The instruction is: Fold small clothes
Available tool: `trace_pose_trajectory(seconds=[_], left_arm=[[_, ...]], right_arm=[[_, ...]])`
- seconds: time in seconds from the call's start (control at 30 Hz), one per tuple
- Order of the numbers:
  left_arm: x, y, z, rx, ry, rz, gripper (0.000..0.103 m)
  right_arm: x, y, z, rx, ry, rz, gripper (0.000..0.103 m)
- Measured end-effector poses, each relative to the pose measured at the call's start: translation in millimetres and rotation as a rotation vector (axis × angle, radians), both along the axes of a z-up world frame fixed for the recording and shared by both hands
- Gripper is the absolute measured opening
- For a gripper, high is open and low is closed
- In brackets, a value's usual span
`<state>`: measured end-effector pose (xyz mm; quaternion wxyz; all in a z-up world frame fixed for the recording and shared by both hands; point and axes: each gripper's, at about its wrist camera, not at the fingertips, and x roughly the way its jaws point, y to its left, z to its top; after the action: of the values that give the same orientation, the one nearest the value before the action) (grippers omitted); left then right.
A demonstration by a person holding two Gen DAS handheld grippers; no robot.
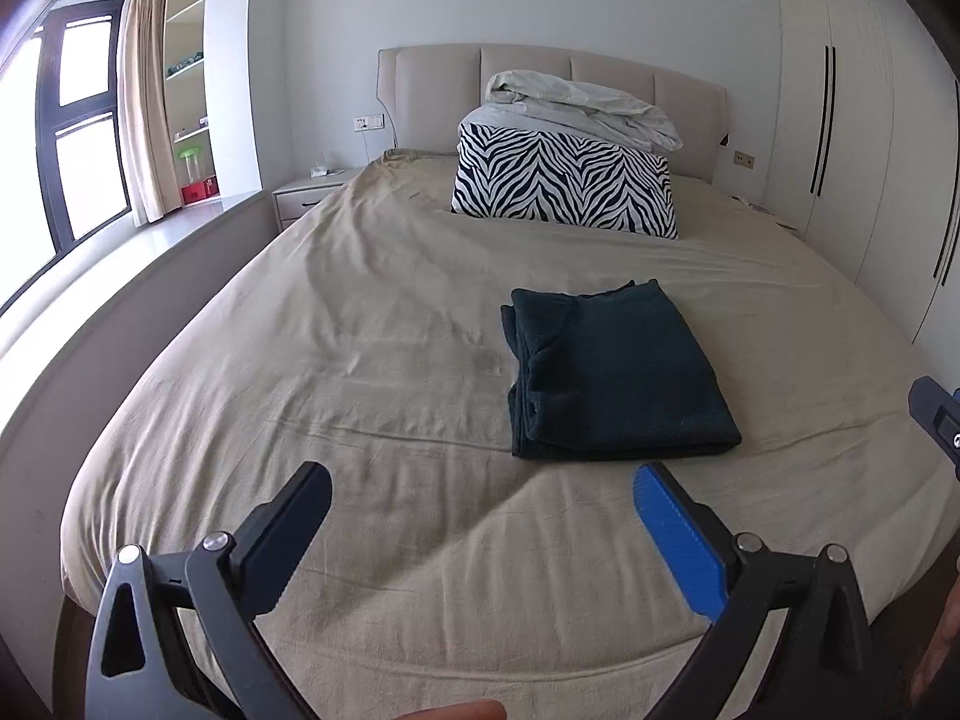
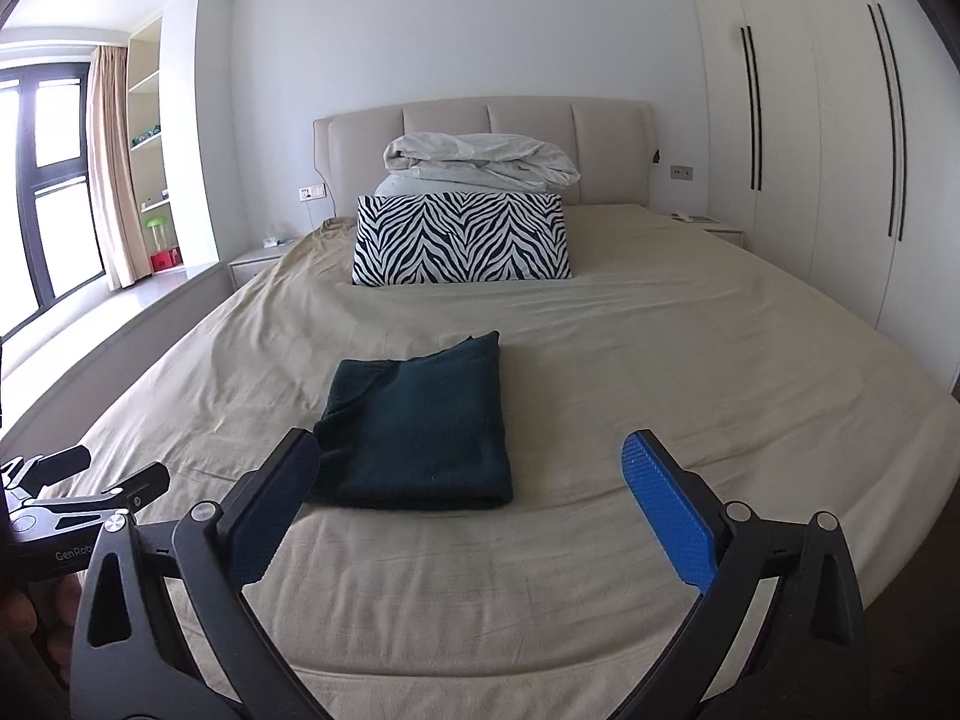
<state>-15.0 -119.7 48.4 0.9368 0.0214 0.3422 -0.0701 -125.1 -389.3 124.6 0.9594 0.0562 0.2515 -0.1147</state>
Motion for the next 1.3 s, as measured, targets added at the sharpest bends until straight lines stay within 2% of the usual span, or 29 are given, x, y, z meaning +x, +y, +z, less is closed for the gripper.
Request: trace_pose_trajectory(seconds=[0.23,0.37,1.3], left_arm=[[2.6,6.5,-20.1,-0.019,0.057,0.009,0.103],[6.1,11.3,-24.8,-0.026,0.07,0.018,0.103],[9.4,18.4,-42.3,-0.03,0.112,0.026,0.103]], right_arm=[[29.6,1.3,-40.6,0.003,0.169,-0.007,0.103],[37.5,3.3,-59.4,0.004,0.229,0.002,0.103],[52.6,10.0,-78.9,0.025,0.288,0.011,0.103]])
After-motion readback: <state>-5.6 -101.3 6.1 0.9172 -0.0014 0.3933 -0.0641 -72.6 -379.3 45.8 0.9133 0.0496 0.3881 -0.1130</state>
